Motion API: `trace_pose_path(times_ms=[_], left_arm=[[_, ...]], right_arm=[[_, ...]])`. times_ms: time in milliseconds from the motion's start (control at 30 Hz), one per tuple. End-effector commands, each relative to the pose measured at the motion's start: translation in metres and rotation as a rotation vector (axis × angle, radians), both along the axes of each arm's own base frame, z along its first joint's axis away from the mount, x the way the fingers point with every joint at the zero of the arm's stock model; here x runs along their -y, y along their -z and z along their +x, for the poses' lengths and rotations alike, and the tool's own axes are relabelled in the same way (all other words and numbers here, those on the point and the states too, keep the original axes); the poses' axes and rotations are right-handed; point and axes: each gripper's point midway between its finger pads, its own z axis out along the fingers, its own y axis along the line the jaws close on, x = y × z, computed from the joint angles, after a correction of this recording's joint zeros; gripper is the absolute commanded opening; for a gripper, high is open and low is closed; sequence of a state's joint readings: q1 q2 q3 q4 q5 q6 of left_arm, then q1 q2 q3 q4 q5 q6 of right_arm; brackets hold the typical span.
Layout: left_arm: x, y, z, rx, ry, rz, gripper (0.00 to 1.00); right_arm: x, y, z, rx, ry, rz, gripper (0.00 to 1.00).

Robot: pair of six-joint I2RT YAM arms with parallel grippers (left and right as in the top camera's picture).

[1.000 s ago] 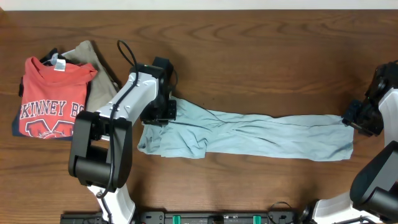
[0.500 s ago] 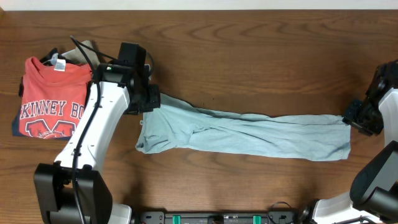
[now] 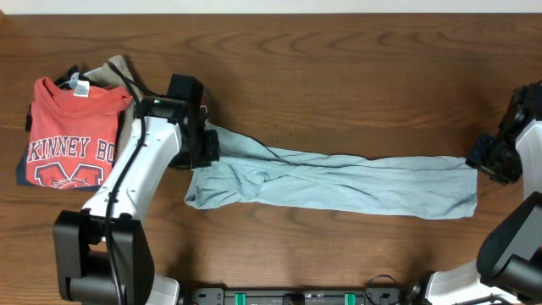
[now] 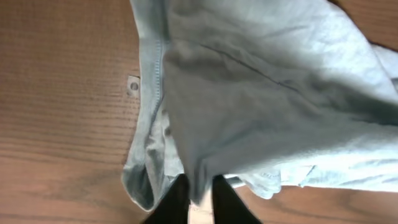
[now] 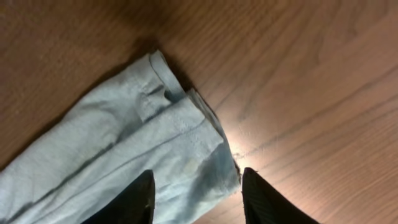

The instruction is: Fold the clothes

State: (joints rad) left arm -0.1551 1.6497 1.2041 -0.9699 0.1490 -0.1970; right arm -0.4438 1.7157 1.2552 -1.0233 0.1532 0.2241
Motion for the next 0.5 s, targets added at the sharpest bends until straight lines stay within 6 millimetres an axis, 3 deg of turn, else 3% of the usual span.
trace_pose_path(times_ms=[0,200,467], left_arm=[[-0.003,0.006,-0.003,-0.022,-0.010,0.015,0.24],[-0.003,0.006,-0.004,-0.025,-0.010,0.015,0.24],[-0.003,0.006,-0.003,-0.022,-0.010,0.015,0.25]], right_arm=[[0.005,-0.001,0.001,0.015,0.014,-0.015,0.45],[0.006,0.010,0.003,-0.001,0.014,-0.007,0.46],[0.007,0.048,0.008,-0.061,0.013,0.030,0.44]])
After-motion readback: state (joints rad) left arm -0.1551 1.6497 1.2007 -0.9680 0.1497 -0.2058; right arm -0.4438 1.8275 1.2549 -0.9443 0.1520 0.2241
